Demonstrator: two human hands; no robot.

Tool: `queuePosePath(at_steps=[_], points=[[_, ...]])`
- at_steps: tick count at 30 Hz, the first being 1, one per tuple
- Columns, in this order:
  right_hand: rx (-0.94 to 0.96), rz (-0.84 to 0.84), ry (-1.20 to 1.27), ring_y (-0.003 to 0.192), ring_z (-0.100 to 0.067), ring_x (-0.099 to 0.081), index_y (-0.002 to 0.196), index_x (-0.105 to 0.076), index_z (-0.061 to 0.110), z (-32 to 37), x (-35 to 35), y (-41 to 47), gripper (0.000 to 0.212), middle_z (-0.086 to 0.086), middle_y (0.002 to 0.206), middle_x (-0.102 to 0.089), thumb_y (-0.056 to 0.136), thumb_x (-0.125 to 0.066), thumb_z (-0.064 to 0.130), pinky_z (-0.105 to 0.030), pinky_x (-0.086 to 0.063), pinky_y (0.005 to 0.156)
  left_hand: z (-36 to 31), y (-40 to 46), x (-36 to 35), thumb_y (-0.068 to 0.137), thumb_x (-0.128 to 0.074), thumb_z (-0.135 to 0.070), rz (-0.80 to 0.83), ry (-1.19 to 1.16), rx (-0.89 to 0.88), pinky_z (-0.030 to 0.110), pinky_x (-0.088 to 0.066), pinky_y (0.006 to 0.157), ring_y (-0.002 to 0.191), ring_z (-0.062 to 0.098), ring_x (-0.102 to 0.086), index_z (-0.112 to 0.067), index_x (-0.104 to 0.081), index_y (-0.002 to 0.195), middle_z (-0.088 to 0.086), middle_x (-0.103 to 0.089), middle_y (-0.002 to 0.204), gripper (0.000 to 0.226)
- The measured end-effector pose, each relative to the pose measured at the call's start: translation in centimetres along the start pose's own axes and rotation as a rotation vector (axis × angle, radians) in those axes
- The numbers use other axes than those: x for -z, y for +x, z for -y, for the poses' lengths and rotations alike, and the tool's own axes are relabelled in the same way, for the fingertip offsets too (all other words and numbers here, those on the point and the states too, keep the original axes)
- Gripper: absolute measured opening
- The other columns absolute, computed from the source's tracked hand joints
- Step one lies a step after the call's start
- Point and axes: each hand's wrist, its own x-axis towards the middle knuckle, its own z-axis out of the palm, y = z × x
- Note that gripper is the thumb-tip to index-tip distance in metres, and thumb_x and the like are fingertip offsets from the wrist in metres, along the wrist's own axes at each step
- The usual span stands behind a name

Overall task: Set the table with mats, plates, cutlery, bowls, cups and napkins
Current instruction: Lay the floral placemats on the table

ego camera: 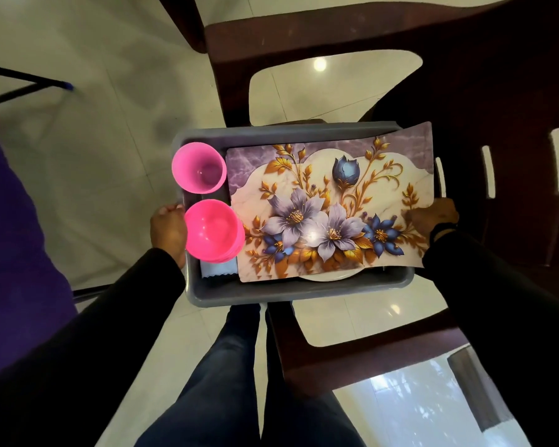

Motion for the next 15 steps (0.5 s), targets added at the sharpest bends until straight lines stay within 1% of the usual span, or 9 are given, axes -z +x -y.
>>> queuePosePath(at_steps=[1, 3, 5, 6, 9, 11, 13, 14, 15], points=[[-0.011, 0.013, 0.016, 0.113, -0.036, -0.064, 0.118, -0.066, -0.001, 0.0, 0.0, -0.1, 0.040, -0.020, 0.120, -0.067, 0.081, -0.075, 0.010, -0.039, -0.052, 0.096, -0.1, -0.1, -0.1, 0.090, -0.050, -0.019, -0.004, -0.004, -0.008, 0.033, -0.036, 0.066, 0.081, 0.021, -0.048, 0.002, -0.064, 0.108, -0.003, -0.052, 0.074, 0.030], [-0.038, 0.038, 0.037, 0.107, -0.036, -0.066, 0.115, -0.067, 0.001, -0.3, 0.1, 0.1, 0.041, -0.018, 0.116, -0.069, 0.077, -0.079, 0.011, -0.045, -0.054, 0.095, -0.4, -0.5, -0.4, 0.093, -0.050, -0.018, -0.009, -0.011, -0.015, 0.033, -0.034, 0.068, 0.078, 0.020, -0.045, -0.004, -0.062, 0.093, -0.003, -0.049, 0.071, 0.018], [-0.044, 0.050, 0.035, 0.103, -0.035, -0.068, 0.112, -0.068, 0.003, -0.9, 0.0, 1.2, 0.043, -0.017, 0.112, -0.071, 0.072, -0.082, 0.013, -0.048, -0.055, 0.093, -0.6, -0.7, -0.7, 0.096, -0.051, -0.018, -0.040, -0.017, -0.028, 0.032, -0.033, 0.070, 0.073, 0.018, -0.042, -0.009, -0.056, 0.079, -0.002, -0.046, 0.069, 0.020], [-0.040, 0.054, 0.031, 0.103, -0.034, -0.069, 0.111, -0.069, 0.004, -1.0, 0.1, 1.4, 0.045, -0.016, 0.111, -0.071, 0.070, -0.083, 0.014, -0.048, -0.055, 0.092, -0.6, -0.9, -0.9, 0.097, -0.053, -0.021, -0.054, -0.021, -0.040, 0.032, -0.034, 0.070, 0.071, 0.018, -0.042, -0.008, -0.058, 0.079, -0.002, -0.046, 0.070, 0.022], [-0.022, 0.057, 0.020, 0.103, -0.033, -0.068, 0.113, -0.069, 0.002, -0.2, 0.7, 0.6, 0.045, -0.016, 0.113, -0.070, 0.072, -0.084, 0.011, -0.045, -0.055, 0.093, -0.6, -1.3, -1.3, 0.098, -0.056, -0.033, -0.101, -0.024, -0.051, 0.032, -0.038, 0.072, 0.076, 0.017, -0.045, 0.000, -0.065, 0.100, 0.002, -0.053, 0.083, 0.034], [-0.014, 0.054, 0.032, 0.102, -0.033, -0.068, 0.114, -0.068, 0.001, 0.2, 1.1, -0.3, 0.044, -0.018, 0.114, -0.070, 0.073, -0.083, 0.010, -0.044, -0.055, 0.092, -0.6, -1.7, -1.5, 0.096, -0.059, -0.039, -0.114, -0.031, -0.054, 0.033, -0.042, 0.075, 0.079, 0.018, -0.050, 0.004, -0.065, 0.107, 0.006, -0.058, 0.089, 0.045], [0.006, 0.040, 0.032, 0.104, -0.033, -0.068, 0.116, -0.068, 0.002, 0.4, 1.4, -0.8, 0.044, -0.017, 0.116, -0.070, 0.075, -0.082, 0.009, -0.041, -0.055, 0.092, -0.8, -2.1, -1.7, 0.090, -0.060, -0.047, -0.115, 0.000, -0.084, 0.036, -0.048, 0.077, 0.083, 0.030, -0.060, 0.002, -0.067, 0.108, 0.016, -0.070, 0.100, 0.052], [0.017, 0.036, 0.027, 0.106, -0.033, -0.067, 0.117, -0.068, 0.002, 0.4, 1.6, -0.9, 0.044, -0.016, 0.116, -0.069, 0.075, -0.081, 0.009, -0.040, -0.054, 0.091, -0.8, -2.3, -1.8, 0.088, -0.060, -0.051, -0.116, 0.029, -0.100, 0.038, -0.050, 0.078, 0.090, 0.037, -0.064, 0.001, -0.067, 0.107, 0.021, -0.071, 0.107, 0.056], [0.023, 0.034, 0.027, 0.107, -0.032, -0.067, 0.117, -0.068, 0.003, 0.4, 1.7, -0.9, 0.043, -0.016, 0.117, -0.069, 0.076, -0.081, 0.008, -0.039, -0.054, 0.092, -0.7, -2.5, -1.8, 0.086, -0.060, -0.054, -0.117, 0.056, -0.112, 0.039, -0.050, 0.078, 0.098, 0.039, -0.065, 0.001, -0.066, 0.107, 0.023, -0.069, 0.111, 0.059]])
